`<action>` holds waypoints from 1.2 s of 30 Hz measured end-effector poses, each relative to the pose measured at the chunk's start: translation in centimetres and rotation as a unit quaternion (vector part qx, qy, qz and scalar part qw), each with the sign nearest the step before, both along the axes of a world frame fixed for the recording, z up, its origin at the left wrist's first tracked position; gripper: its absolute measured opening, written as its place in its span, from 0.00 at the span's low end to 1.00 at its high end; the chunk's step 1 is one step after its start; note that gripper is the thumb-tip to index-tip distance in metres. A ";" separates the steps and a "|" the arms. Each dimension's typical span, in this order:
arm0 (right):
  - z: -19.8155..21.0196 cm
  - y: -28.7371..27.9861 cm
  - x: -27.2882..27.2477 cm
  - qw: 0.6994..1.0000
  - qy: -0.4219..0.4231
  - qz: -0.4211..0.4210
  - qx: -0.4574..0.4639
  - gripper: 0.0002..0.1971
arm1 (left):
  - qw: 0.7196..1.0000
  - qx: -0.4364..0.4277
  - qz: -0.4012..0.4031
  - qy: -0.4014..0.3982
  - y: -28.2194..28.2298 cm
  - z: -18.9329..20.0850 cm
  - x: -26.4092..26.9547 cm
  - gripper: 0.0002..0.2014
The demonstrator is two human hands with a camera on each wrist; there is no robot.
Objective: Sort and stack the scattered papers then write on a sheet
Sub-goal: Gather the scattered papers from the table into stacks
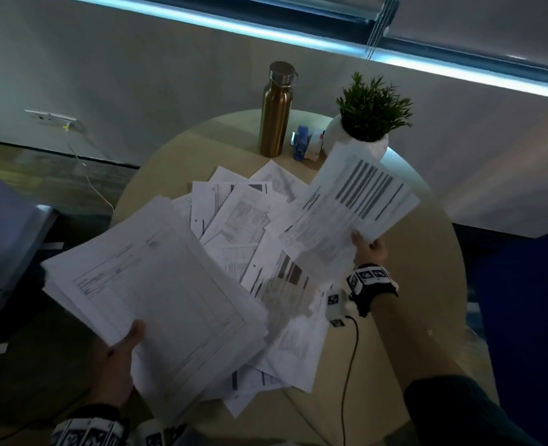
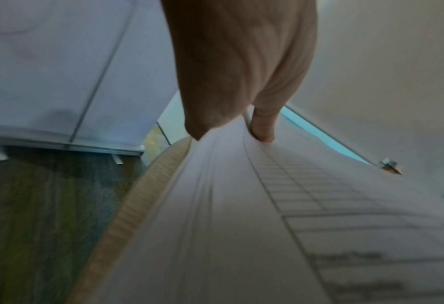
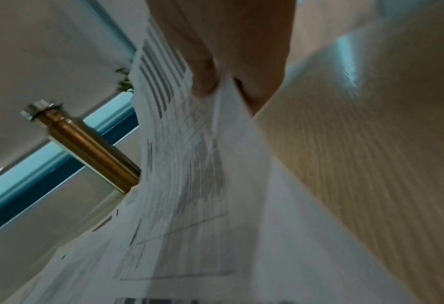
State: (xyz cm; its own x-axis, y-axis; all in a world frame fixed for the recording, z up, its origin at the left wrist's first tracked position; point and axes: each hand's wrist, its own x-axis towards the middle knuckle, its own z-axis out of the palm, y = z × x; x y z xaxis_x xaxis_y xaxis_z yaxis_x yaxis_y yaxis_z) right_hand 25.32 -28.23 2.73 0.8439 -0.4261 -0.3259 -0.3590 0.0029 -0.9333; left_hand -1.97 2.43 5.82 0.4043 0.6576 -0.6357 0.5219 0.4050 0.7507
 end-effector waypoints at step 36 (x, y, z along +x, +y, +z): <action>-3.2 2.7 -12.9 0.978 0.163 0.015 -0.133 0.21 | 0.991 0.075 0.081 -0.078 5.5 -3.0 -5.6 0.25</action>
State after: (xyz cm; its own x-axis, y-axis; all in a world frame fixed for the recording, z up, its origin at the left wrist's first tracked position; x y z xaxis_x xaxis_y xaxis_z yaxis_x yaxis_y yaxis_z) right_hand 12.45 -25.50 -0.48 0.7276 -0.5083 -0.4607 -0.6334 -0.2399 -0.7357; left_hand -7.53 7.93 2.81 0.3712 0.8045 -0.4637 0.3308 0.3521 0.8756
